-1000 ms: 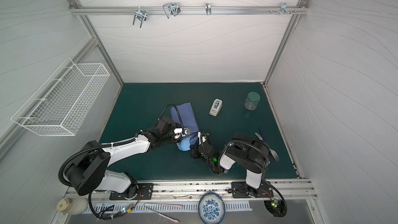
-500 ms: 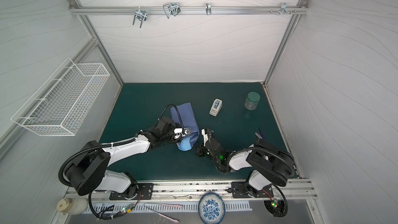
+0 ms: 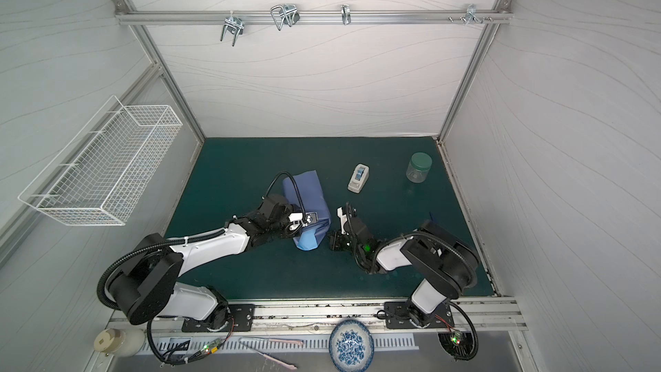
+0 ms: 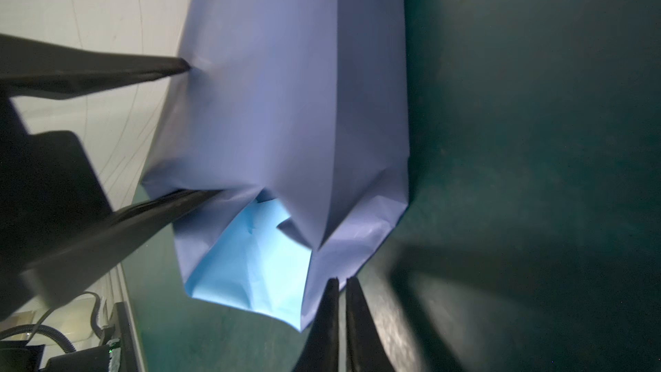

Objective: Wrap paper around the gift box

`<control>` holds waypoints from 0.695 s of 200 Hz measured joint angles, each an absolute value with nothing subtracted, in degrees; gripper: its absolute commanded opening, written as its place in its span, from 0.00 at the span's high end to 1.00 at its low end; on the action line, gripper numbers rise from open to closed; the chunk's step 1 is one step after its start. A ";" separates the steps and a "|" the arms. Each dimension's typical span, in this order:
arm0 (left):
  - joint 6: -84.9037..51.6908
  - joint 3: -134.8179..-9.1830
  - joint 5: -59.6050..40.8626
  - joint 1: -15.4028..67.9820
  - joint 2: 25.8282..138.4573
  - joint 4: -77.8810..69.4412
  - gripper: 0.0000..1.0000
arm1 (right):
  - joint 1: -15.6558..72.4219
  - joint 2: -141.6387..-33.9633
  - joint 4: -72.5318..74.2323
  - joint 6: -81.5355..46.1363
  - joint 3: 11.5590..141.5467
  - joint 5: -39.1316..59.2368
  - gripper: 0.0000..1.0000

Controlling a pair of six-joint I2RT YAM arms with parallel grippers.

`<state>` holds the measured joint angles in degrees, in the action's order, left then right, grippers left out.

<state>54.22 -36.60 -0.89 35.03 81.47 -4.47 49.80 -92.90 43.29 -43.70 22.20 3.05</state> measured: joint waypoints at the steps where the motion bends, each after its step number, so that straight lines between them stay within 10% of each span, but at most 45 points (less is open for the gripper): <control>1: 54.22 -36.60 -0.86 35.03 81.47 -4.47 0.34 | 49.84 -93.12 43.35 -43.70 22.28 3.11 0.91; 139: 53.82 -36.64 -0.97 35.03 81.47 -4.23 0.29 | 50.22 -102.80 53.58 -47.00 26.94 0.67 0.89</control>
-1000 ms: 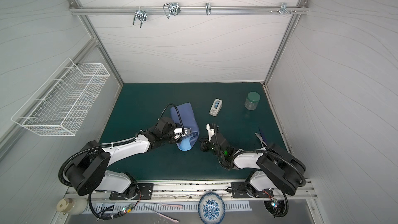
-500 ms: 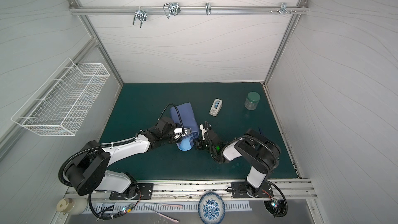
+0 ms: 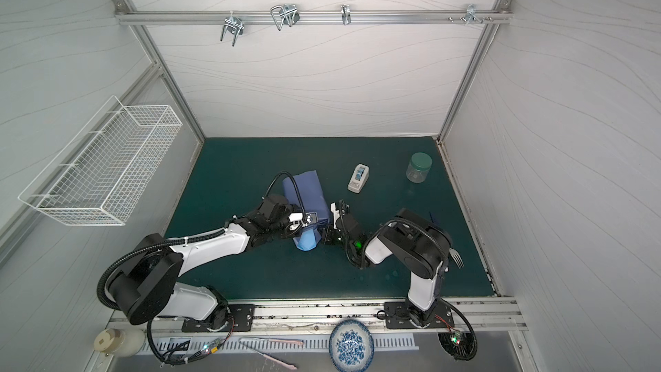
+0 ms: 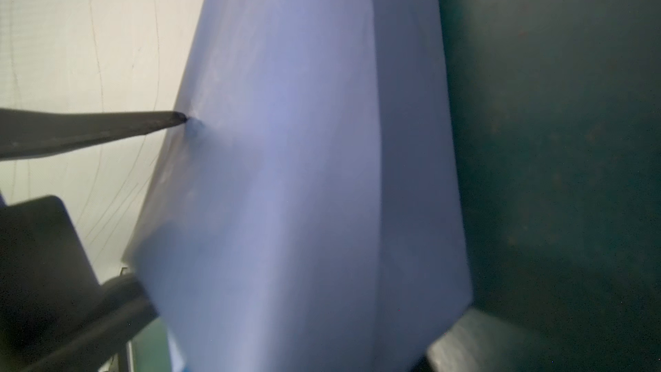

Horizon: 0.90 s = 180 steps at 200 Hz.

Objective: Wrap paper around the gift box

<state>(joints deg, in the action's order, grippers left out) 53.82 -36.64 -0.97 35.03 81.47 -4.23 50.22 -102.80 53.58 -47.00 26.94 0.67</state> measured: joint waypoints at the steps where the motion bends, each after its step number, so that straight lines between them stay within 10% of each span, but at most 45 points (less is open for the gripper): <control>1: 53.84 -36.64 -0.97 35.03 81.47 -4.23 0.28 | 50.22 -102.78 53.63 -47.03 26.92 0.64 0.89; 180: 46.50 -35.16 -7.31 34.98 74.19 -1.30 0.11 | 48.82 -103.57 57.76 -50.15 26.50 0.45 0.79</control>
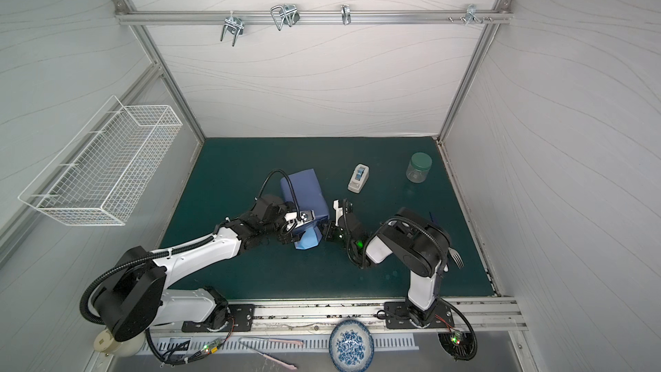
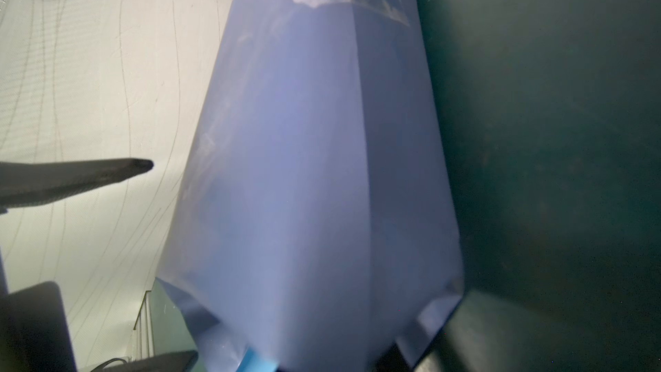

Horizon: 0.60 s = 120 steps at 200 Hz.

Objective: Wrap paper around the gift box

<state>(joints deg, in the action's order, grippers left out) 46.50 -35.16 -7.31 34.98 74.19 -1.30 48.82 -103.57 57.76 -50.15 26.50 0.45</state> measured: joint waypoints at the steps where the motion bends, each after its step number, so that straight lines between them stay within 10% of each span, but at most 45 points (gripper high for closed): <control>1: 46.33 -35.09 -7.35 34.98 74.02 -1.37 0.11 | 48.82 -103.57 57.80 -50.19 26.44 0.47 0.79; 83: 5.80 -32.95 -0.21 35.00 55.77 -7.86 0.06 | 43.18 -75.05 34.63 -45.56 19.33 2.83 0.55; 120: -19.99 -34.46 5.32 29.39 56.88 0.08 0.02 | 37.78 -74.65 22.33 -40.73 33.17 7.97 0.19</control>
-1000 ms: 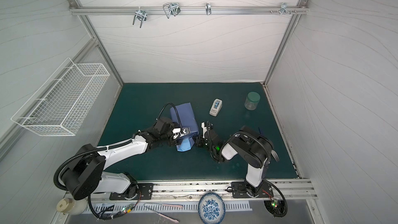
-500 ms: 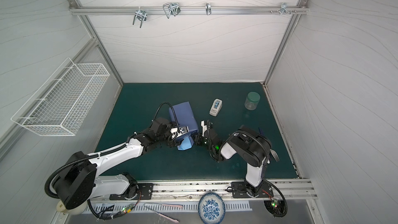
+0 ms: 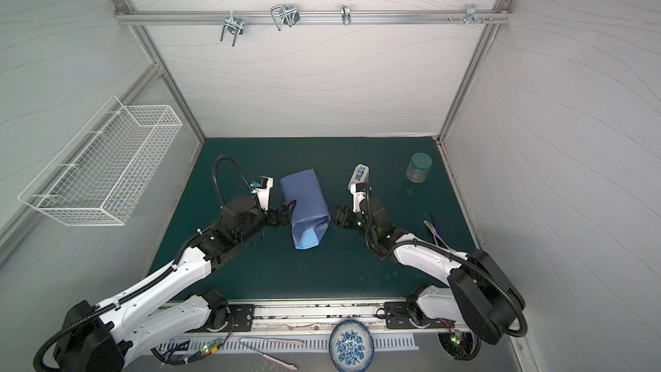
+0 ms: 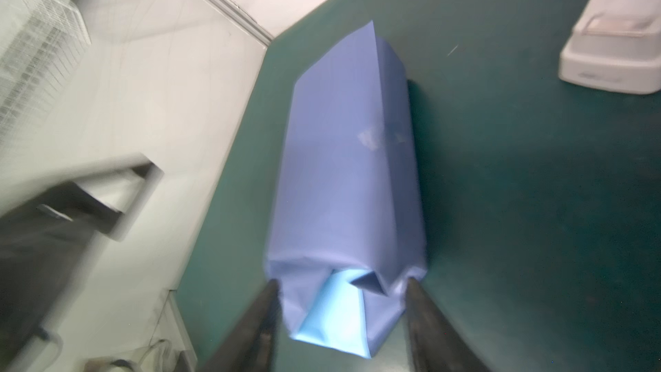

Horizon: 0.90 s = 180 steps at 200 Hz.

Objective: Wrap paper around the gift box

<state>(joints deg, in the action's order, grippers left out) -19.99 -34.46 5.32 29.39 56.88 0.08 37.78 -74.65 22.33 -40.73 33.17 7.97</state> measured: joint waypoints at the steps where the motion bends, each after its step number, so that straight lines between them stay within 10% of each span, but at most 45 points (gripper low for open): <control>1: -20.49 -34.54 5.26 29.12 57.08 0.25 0.02 | 37.65 -74.96 22.22 -40.75 33.52 8.10 0.19; 72: -39.24 -45.25 -9.87 17.47 79.37 5.39 0.07 | 34.50 -98.30 14.81 -39.07 51.55 20.69 0.17; 180: -40.12 -49.30 -23.59 17.93 89.25 2.98 0.20 | 36.23 -95.44 16.62 -41.19 44.45 25.69 0.19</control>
<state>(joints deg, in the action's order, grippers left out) -40.12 -49.30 -23.59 17.93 89.25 2.98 36.23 -95.44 16.62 -41.19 44.45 25.69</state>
